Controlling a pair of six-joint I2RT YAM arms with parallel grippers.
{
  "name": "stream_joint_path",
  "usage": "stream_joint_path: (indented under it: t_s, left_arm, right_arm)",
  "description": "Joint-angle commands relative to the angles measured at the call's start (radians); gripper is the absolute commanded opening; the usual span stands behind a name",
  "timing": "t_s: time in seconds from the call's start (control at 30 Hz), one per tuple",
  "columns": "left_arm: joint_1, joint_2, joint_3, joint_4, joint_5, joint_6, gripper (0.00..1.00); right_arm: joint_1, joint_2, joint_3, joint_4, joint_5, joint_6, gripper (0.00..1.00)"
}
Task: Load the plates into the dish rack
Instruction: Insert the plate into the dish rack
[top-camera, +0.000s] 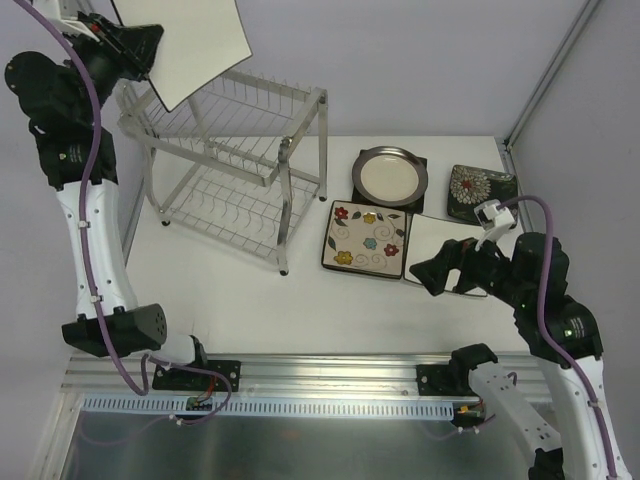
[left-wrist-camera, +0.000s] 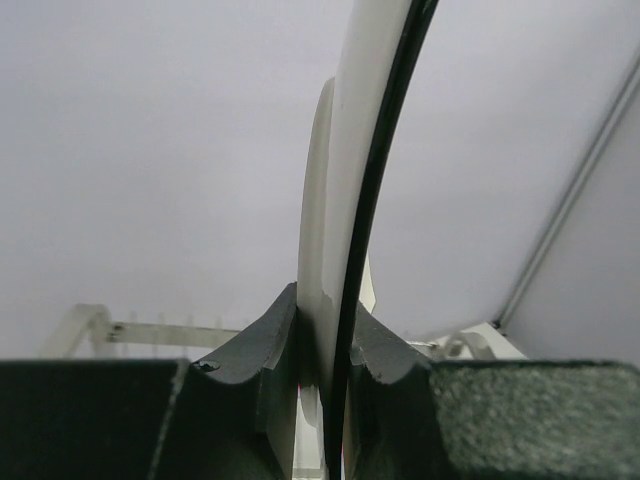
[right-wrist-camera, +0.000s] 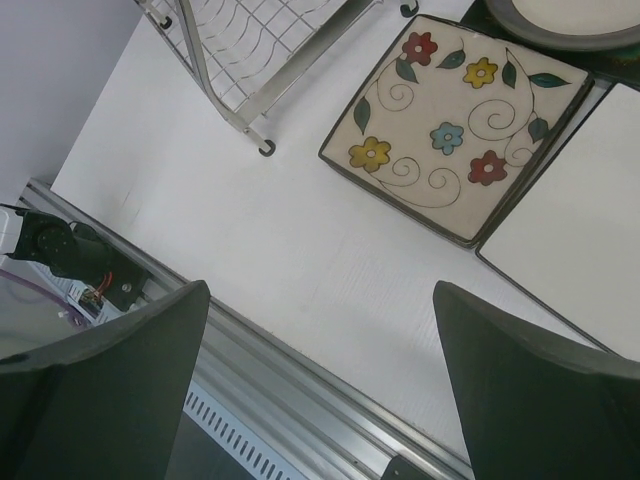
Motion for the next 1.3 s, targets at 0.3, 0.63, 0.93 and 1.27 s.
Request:
stream_joint_path:
  t_s: [0.3,0.63,0.93,1.27]
  left_arm:
    - [0.208,0.133,0.108,0.448,0.083,-0.005,0.00]
    - [0.248,0.200,0.125,0.473,0.066,0.078,0.00]
    - [0.259,0.193,0.094,0.468,0.077,0.130,0.00]
    - [0.266,0.196,0.076,0.476,0.051,0.162,0.00]
  right_arm:
    - [0.005,0.150,0.027,0.148,-0.053,-0.057,1.00]
    - [0.005,0.326,0.104,0.171,-0.145,-0.087,1.00]
    - [0.007,0.385,0.122,0.202,-0.174,-0.082,0.99]
    - [0.005,0.380,0.107,0.213,-0.173,-0.073,1.00]
